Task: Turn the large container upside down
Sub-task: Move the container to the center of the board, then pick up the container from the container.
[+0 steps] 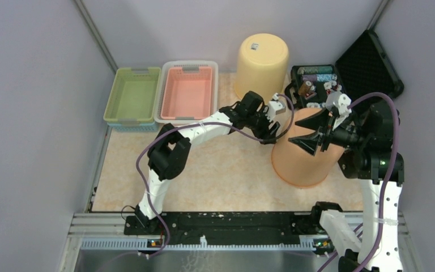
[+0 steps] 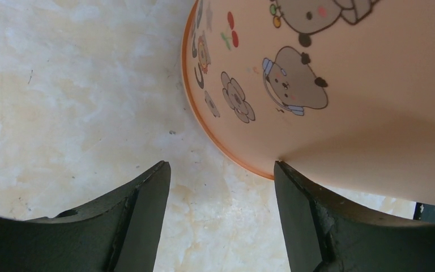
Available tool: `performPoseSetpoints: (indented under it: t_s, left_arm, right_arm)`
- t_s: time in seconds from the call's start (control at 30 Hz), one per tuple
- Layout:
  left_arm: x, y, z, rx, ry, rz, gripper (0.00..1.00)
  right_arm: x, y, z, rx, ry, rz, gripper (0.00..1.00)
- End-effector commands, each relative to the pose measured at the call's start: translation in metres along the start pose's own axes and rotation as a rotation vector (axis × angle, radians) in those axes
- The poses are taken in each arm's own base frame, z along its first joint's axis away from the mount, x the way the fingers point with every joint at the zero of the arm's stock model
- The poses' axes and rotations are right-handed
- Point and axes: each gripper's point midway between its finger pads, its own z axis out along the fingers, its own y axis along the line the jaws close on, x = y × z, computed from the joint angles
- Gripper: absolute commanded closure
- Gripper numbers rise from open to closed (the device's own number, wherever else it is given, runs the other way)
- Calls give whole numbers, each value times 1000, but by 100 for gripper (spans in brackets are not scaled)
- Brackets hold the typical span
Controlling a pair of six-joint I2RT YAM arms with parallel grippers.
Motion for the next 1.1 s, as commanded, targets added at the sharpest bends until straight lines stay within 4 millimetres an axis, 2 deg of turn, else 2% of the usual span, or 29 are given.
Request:
performPoseSetpoints:
  t_s: [0.0, 0.17, 0.33, 0.43, 0.53, 0.63, 0.73, 0.93, 1.07]
  left_arm:
    - [-32, -2, -3, -18, -54, -18, 25]
    - [-54, 1, -30, -55, -84, 31, 17]
    - [-77, 5, -79, -129, -147, 118, 1]
    - [-82, 14, -111, -188, -175, 168, 1]
    - [-81, 31, -147, -244, -208, 166, 1]
    - [-75, 56, -189, -314, -231, 133, 1]
    - [-57, 77, -220, -379, -219, 112, 1]
    - [-9, 100, -264, -522, -154, 145, 1]
    - [22, 110, -281, -571, -128, 131, 1]
  right_arm:
    - [-13, 5, -4, 0, -15, -39, 40]
    - [-10, 9, -3, -30, -15, -48, 40]
    - [-6, 14, -1, -81, -22, -62, 40]
    - [-1, 13, 0, -94, -21, -73, 39]
    - [8, 8, 3, -92, -14, -79, 39]
    - [19, 2, 6, -92, -8, -72, 39]
    - [31, -3, 10, -94, -1, -69, 37]
    - [59, 3, 18, -157, 25, -69, 35]
    - [76, 6, 29, -185, 67, -74, 35]
